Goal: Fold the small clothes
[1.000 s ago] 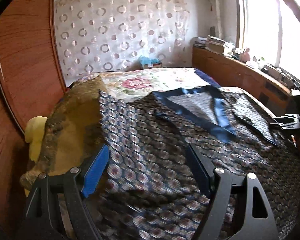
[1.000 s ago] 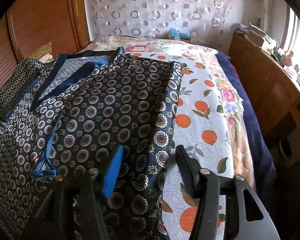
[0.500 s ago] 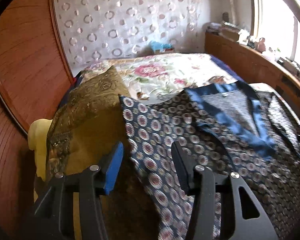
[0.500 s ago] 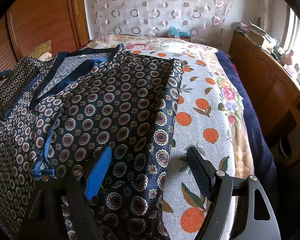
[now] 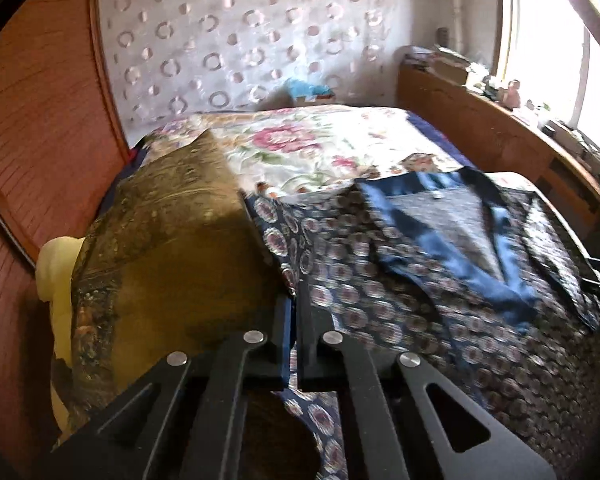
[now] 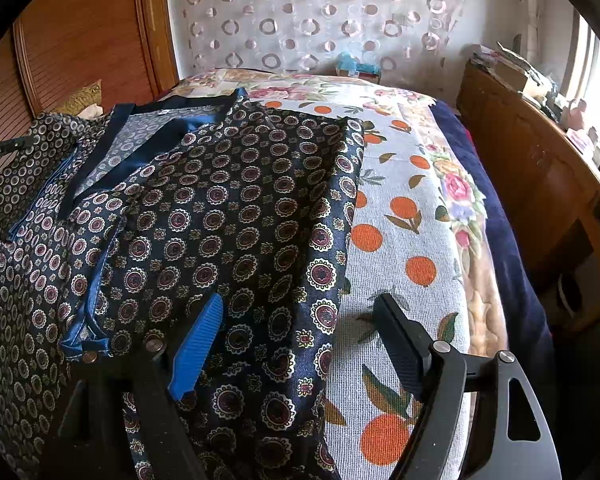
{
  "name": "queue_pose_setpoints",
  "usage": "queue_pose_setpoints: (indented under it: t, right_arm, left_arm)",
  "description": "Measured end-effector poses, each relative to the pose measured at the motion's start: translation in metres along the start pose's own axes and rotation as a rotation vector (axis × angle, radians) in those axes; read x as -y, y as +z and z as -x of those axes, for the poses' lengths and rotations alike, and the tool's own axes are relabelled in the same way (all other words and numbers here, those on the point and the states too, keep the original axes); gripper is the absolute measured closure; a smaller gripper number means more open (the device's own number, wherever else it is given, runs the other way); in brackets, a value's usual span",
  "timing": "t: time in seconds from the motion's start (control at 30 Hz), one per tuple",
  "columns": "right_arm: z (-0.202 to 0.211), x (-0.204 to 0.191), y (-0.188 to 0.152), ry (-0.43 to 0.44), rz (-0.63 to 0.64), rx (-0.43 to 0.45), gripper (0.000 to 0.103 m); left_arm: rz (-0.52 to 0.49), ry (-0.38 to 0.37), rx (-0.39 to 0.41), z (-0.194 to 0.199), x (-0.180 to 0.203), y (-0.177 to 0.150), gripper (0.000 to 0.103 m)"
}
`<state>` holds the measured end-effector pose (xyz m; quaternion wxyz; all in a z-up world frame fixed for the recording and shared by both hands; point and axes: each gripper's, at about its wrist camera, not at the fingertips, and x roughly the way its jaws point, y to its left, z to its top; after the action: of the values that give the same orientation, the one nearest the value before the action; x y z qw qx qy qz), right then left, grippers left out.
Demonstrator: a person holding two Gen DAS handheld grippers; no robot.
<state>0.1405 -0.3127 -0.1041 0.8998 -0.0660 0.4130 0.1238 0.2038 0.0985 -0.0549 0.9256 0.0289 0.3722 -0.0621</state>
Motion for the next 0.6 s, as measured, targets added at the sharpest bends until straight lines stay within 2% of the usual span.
queue_pose_setpoints:
  t: [0.27, 0.33, 0.47, 0.6]
  right_arm:
    - [0.0, 0.0, 0.0, 0.0, 0.001, 0.001, 0.024]
    - [0.0, 0.0, 0.0, 0.0, 0.001, 0.001, 0.024]
    - [0.0, 0.001, 0.0, 0.001, 0.001, 0.001, 0.023]
    - [0.002, 0.002, -0.001, -0.062, -0.017, 0.013, 0.023]
  left_arm:
    - [-0.031, -0.072, 0.097, 0.046, 0.033, -0.03, 0.101]
    - [-0.023, -0.07, 0.124, 0.059, 0.039, -0.041, 0.101]
    - [0.013, -0.123, 0.16, 0.08, 0.048, -0.06, 0.101]
    - [0.009, -0.121, 0.182, 0.091, 0.06, -0.076, 0.101]
